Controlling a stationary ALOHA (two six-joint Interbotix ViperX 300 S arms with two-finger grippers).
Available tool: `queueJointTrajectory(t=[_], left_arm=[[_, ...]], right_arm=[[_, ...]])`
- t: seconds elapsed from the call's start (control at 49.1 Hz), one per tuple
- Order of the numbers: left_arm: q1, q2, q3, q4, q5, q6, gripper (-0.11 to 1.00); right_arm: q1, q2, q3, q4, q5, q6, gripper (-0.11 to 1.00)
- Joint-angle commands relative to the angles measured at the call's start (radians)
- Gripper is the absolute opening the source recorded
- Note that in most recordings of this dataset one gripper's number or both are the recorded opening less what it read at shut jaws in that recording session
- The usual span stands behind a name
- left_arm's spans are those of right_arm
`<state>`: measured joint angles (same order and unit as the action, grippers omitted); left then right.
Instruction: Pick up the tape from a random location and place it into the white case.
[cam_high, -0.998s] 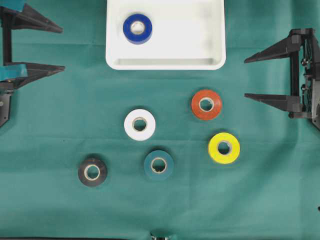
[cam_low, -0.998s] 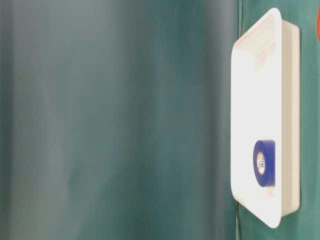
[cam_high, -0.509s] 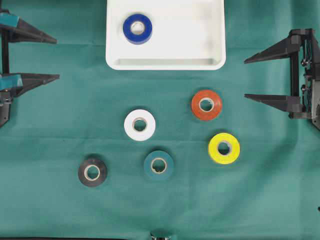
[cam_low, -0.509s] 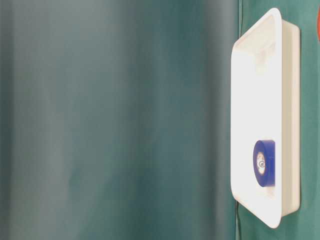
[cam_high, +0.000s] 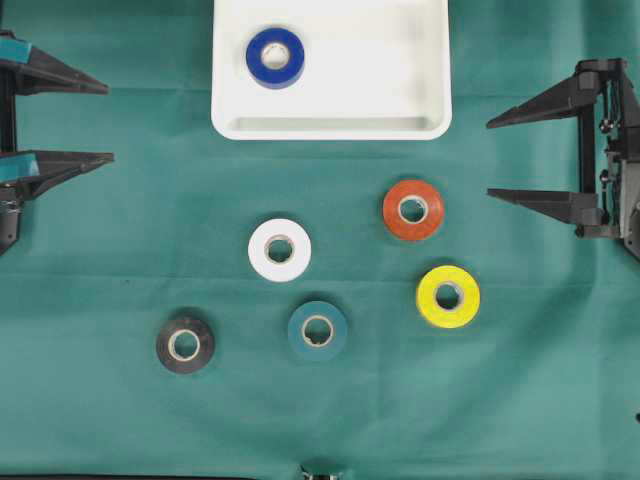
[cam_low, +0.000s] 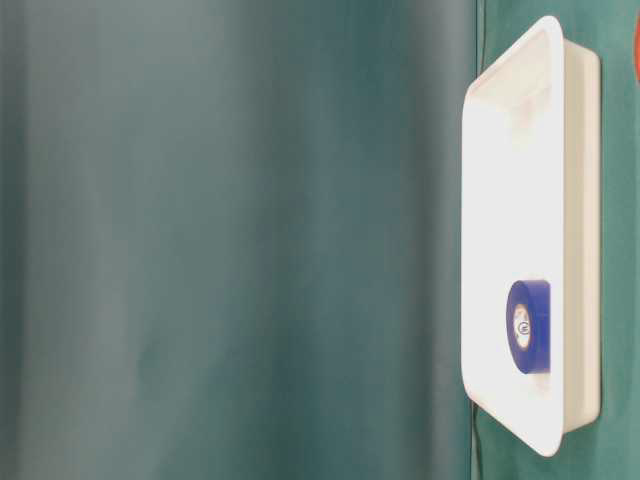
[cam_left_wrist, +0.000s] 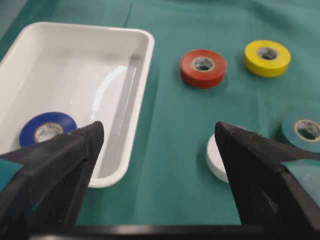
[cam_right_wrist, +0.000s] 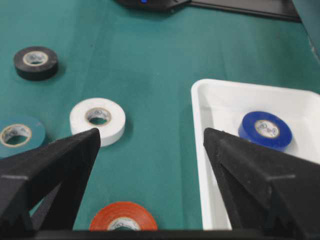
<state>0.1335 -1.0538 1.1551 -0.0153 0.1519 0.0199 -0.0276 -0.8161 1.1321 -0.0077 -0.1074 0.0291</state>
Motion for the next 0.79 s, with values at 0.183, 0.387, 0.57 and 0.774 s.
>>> queueJointTrajectory(t=[0.183,0.387,0.57,0.774], left_arm=[[0.003,0.005,-0.011,-0.003,-0.011,-0.002,0.97],[0.003,0.005,-0.011,-0.003,-0.011,-0.002,0.97],[0.003,0.005,-0.012,-0.003,-0.011,-0.002,0.97],[0.003,0.005,-0.012,-0.003,-0.011,-0.002,0.97]], right_arm=[[-0.002,0.002,-0.012,0.000,-0.005,0.002,0.92],[0.009,0.002,-0.014,0.000,-0.003,0.003,0.92],[0.044,0.002,-0.015,0.002,-0.005,0.003,0.92],[0.104,0.002,-0.017,0.003,-0.006,0.005,0.92]])
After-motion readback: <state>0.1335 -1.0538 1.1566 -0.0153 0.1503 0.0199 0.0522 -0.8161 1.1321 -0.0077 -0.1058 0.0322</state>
